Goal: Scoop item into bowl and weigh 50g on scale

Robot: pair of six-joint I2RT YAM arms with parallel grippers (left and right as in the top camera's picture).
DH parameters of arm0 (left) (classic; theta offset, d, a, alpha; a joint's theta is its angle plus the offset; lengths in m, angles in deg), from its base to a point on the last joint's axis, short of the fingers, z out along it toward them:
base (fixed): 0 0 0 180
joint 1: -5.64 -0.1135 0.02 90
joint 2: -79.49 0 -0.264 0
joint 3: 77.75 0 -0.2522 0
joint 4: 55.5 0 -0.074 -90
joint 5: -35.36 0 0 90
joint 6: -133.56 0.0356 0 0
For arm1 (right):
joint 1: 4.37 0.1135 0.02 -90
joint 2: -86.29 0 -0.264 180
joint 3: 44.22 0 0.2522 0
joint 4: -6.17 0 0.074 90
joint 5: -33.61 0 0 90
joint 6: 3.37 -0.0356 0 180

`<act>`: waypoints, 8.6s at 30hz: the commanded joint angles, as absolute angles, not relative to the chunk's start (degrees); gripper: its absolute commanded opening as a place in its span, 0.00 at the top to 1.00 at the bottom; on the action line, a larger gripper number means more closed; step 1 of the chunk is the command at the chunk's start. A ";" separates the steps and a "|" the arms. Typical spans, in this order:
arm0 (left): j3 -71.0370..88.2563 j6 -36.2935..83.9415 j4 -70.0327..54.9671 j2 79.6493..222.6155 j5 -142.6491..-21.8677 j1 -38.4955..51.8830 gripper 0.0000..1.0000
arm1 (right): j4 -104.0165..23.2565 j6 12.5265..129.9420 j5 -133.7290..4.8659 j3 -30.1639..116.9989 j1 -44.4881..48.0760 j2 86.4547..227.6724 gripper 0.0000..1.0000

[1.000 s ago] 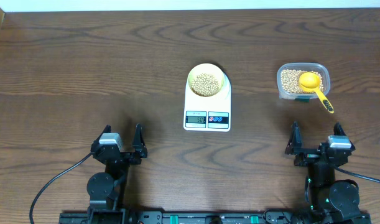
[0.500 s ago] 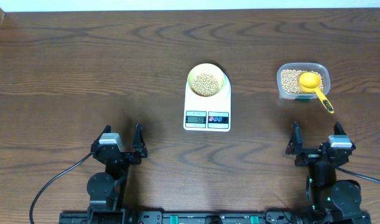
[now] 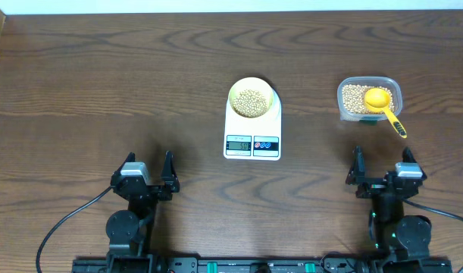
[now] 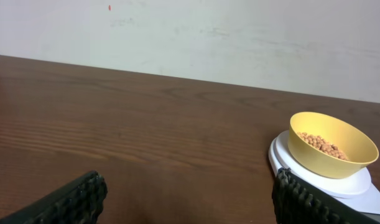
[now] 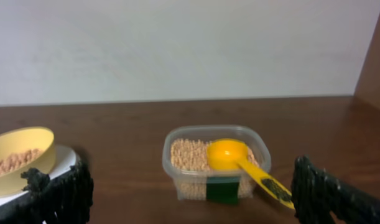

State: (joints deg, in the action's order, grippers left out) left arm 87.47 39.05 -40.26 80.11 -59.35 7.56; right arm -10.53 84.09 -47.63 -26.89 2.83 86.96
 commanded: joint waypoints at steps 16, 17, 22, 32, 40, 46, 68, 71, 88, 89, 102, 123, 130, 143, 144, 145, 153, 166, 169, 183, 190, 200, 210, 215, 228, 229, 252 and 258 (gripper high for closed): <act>88.26 38.74 -38.10 79.71 -59.94 7.32 0.13 | -10.08 86.05 -47.74 -30.14 2.37 86.56 0.01; 88.26 38.74 -38.10 79.71 -59.94 7.32 0.13 | -11.08 86.05 -47.77 -30.14 2.37 86.56 0.01; 88.26 38.74 -38.10 79.71 -59.94 7.32 0.13 | -11.19 87.58 -47.79 -30.14 2.35 86.56 0.01; 88.26 38.74 -38.10 79.71 -59.94 7.32 0.13 | -11.91 89.31 -54.96 -30.16 -3.72 86.56 0.01; 88.26 38.74 -38.10 79.71 -59.94 7.32 0.13 | -12.09 89.53 -56.90 -30.16 -7.44 86.56 0.01; 88.26 38.74 -38.10 79.71 -59.94 7.32 0.13 | -12.11 91.67 -57.01 -30.16 -7.44 86.56 0.01; 88.26 38.74 -38.10 79.71 -59.94 7.32 0.13 | -12.22 92.92 -57.14 -30.16 -6.85 86.56 0.01; 88.26 38.74 -38.10 79.71 -59.94 7.32 0.13 | -12.20 92.94 -56.95 -30.16 -6.85 86.56 0.01; 88.26 38.74 -38.10 79.71 -59.94 7.32 0.13 | -11.98 93.35 -56.36 -30.14 -6.89 86.56 0.01; 88.26 38.74 -38.10 79.71 -59.94 7.32 0.13 | -11.98 93.35 -56.36 -30.14 -6.89 86.56 0.01; 88.26 38.74 -38.10 79.71 -59.94 7.32 0.13 | -11.96 93.35 -56.36 -30.14 -6.78 86.56 0.01; 88.26 38.74 -38.10 79.71 -59.94 7.32 0.13 | -11.93 93.35 -56.36 -30.14 -6.52 86.59 0.01; 88.26 38.74 -38.10 79.71 -59.94 7.32 0.13 | -11.93 93.35 -56.36 -30.14 -6.52 86.61 0.01; 88.26 38.74 -38.10 79.71 -59.94 7.32 0.13 | -11.93 93.35 -56.36 -30.14 -6.52 86.61 0.01; 88.26 38.76 -38.10 79.71 -59.94 7.32 0.13 | -11.93 93.35 -56.36 -30.14 -6.52 86.61 0.01; 88.26 38.74 -38.10 79.71 -59.94 7.32 0.12 | -11.93 93.35 -56.36 -30.14 -6.52 86.61 0.01; 88.26 38.74 -38.10 79.71 -59.94 7.32 0.13 | -11.93 93.35 -56.36 -30.14 -6.52 86.61 0.01; 88.26 38.74 -38.10 79.71 -59.94 7.32 0.13 | -11.93 93.35 -56.36 -30.14 -6.52 86.61 0.01; 88.26 38.74 -38.10 79.71 -59.94 7.32 0.13 | -11.93 93.35 -56.36 -30.14 -6.52 86.61 0.01; 88.26 38.74 -38.10 79.71 -59.94 7.32 0.13 | -11.93 93.35 -56.36 -30.14 -6.52 86.61 0.01; 88.26 38.74 -38.10 79.71 -59.94 7.32 0.13 | -11.93 93.35 -56.36 -30.14 -6.52 86.61 0.01; 88.26 38.74 -38.10 79.71 -59.94 7.32 0.13 | -11.93 93.35 -56.38 -30.14 -6.52 86.61 0.01; 88.26 38.74 -38.10 79.71 -59.94 7.32 0.13 | -11.91 93.35 -56.36 -30.14 -6.52 86.61 0.01; 88.26 38.74 -38.10 79.71 -59.94 7.32 0.13 | -11.93 93.35 -56.36 -30.14 -6.52 86.61 0.01; 88.26 38.74 -38.10 79.71 -59.94 7.32 0.13 | -11.93 93.35 -56.36 -30.14 -6.52 86.61 0.01; 88.26 38.74 -38.10 79.71 -59.94 7.32 0.13 | -11.93 93.35 -56.36 -30.14 -6.52 86.61 0.01; 88.26 38.74 -38.10 79.71 -59.94 7.32 0.13 | -11.93 93.35 -56.36 -30.14 -6.52 86.61 0.01; 88.26 38.74 -38.10 79.71 -59.94 7.32 0.13 | -11.93 93.35 -56.36 -30.14 -6.52 86.61 0.01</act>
State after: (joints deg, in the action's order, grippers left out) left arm 87.47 39.05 -40.29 80.11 -59.37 7.56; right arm -11.65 92.76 -56.62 -30.05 -6.76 86.96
